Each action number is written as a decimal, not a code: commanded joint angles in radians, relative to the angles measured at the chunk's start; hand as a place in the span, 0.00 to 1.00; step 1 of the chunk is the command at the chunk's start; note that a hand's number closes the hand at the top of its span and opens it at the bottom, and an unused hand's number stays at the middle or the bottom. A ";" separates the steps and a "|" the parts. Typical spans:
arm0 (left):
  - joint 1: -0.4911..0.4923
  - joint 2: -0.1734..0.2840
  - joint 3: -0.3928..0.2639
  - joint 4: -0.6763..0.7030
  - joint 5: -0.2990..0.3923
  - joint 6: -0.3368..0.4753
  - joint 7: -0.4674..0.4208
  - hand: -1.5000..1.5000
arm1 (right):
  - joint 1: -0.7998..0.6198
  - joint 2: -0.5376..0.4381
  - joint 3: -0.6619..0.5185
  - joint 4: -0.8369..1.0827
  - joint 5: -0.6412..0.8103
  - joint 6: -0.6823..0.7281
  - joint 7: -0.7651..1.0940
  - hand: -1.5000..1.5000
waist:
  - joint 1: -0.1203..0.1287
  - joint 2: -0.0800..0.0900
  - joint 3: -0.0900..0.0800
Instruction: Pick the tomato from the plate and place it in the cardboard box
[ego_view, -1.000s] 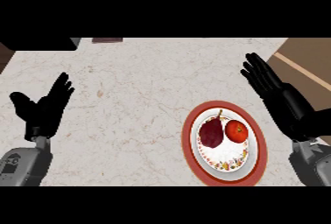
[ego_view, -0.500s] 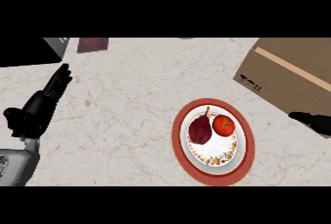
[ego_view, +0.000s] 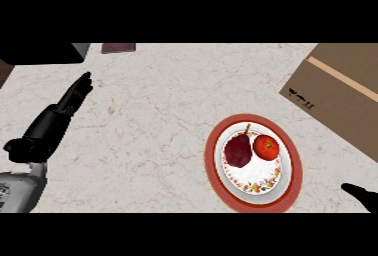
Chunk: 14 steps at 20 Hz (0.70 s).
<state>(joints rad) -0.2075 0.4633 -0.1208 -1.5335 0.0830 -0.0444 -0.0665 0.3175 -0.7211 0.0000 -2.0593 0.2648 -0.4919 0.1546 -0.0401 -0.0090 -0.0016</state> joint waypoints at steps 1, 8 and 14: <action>-0.037 0.015 0.009 -0.028 0.015 -0.034 0.045 0.50 | 0.096 -0.071 0.039 -0.129 0.144 0.064 0.156 0.00 | 0.020 0.005 -0.001; -0.047 -0.045 -0.052 0.006 -0.044 -0.014 0.013 0.50 | 0.010 -0.213 0.176 -0.232 0.234 0.355 0.521 0.00 | 0.056 0.016 -0.003; -0.041 -0.087 -0.083 -0.016 -0.077 0.003 0.007 0.50 | -0.235 -0.190 0.339 -0.250 0.250 0.560 0.856 0.00 | 0.085 0.018 -0.002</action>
<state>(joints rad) -0.2480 0.4124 -0.1704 -1.5440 0.0344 -0.0557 -0.0615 0.2113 -0.9238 0.2371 -2.3188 0.4843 -0.0428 0.8348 0.0281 0.0066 -0.0044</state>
